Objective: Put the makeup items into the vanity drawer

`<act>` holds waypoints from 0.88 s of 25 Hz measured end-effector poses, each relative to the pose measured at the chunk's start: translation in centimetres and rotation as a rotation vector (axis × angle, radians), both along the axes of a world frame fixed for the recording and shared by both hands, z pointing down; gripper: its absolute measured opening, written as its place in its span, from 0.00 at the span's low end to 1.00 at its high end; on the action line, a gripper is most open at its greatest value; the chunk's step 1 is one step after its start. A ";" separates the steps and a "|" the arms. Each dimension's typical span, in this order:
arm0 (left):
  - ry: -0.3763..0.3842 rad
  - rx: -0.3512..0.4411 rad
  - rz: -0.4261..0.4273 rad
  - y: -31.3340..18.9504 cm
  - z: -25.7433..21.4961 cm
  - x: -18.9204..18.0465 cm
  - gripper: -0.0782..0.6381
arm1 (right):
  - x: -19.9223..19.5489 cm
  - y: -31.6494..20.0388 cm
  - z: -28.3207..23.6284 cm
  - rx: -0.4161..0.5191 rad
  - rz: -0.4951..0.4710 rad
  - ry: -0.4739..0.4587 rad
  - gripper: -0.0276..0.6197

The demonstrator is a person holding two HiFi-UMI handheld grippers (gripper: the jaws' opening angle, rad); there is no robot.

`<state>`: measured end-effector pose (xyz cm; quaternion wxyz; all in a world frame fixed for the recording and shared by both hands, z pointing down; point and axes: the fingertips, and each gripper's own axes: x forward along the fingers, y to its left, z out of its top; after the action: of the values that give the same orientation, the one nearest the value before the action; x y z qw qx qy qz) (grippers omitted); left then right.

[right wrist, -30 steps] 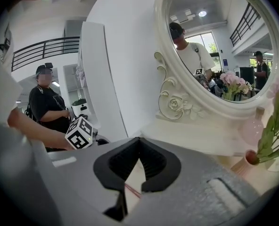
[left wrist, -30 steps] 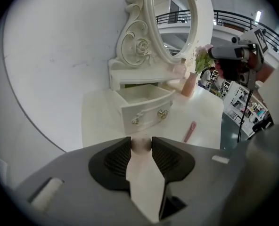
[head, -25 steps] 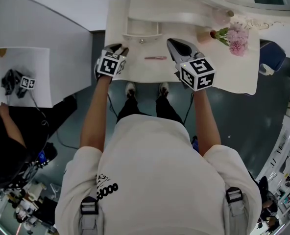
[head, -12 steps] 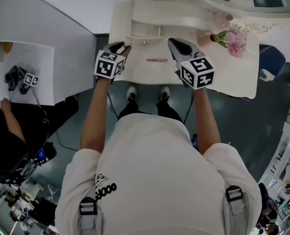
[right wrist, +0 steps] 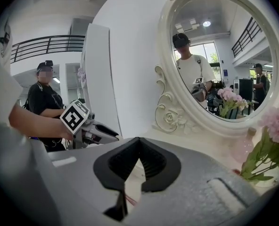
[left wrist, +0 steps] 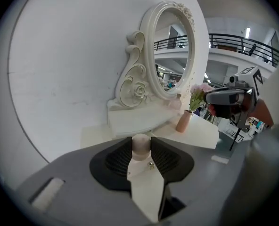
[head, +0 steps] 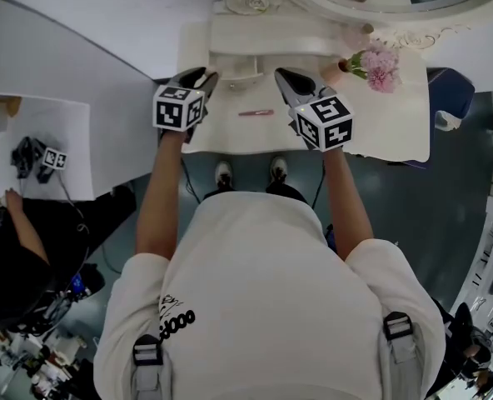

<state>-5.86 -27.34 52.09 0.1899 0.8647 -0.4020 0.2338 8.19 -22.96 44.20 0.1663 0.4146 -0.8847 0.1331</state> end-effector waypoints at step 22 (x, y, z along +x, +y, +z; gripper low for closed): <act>-0.466 -0.063 0.137 -5.2 8.3 1.5 0.32 | 3.6 0.0 2.1 -0.056 0.088 0.025 0.05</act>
<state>-4.36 -32.50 60.34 0.1025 0.8062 -0.3678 0.4519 11.80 -22.95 46.28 0.1832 0.4500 -0.8593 0.1599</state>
